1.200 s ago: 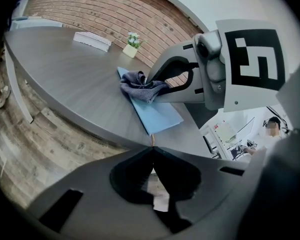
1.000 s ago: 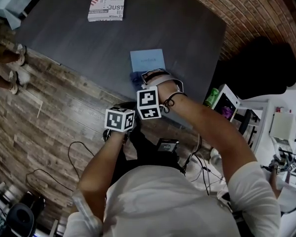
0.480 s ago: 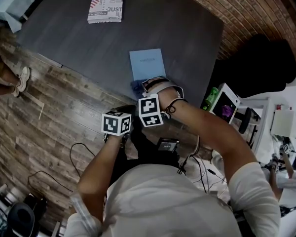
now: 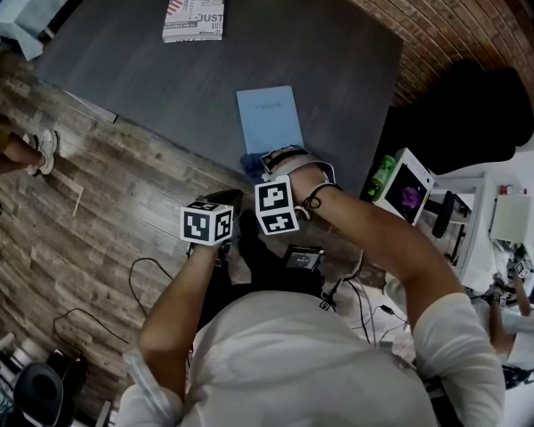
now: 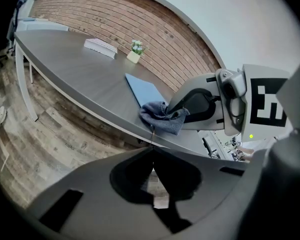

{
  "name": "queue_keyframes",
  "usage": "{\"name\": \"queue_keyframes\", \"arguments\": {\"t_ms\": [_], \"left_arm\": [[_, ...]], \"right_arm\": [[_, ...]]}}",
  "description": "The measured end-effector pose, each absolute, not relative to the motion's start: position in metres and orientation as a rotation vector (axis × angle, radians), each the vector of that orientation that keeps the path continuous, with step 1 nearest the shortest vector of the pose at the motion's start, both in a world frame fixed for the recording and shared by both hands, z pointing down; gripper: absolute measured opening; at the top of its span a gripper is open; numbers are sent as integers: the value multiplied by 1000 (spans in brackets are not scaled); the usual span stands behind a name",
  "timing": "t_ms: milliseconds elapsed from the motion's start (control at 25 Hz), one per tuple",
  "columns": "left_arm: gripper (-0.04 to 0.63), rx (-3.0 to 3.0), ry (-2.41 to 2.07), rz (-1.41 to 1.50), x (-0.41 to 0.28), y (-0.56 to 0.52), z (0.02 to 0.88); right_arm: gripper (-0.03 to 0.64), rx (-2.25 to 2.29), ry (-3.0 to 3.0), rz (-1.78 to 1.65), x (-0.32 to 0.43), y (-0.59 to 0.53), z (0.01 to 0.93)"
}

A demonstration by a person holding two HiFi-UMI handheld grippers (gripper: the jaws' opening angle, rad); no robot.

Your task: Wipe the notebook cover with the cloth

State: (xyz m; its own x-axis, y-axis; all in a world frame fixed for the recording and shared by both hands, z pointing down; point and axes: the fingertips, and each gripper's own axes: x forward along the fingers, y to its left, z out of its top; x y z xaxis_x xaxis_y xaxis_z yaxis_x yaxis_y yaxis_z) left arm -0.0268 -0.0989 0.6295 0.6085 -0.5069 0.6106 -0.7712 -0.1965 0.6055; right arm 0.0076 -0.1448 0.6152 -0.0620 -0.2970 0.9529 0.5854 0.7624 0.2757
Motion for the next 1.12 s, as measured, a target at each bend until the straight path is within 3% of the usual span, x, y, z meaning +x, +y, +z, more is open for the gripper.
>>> {"name": "queue_keyframes", "arguments": {"t_ms": [440, 1120], "left_arm": [[8, 1885, -1024, 343, -32, -99, 619], [8, 1918, -1038, 207, -32, -134, 579]], "right_arm": [[86, -269, -1502, -704, 16, -132, 585], [86, -42, -1457, -806, 24, -252, 577]]}}
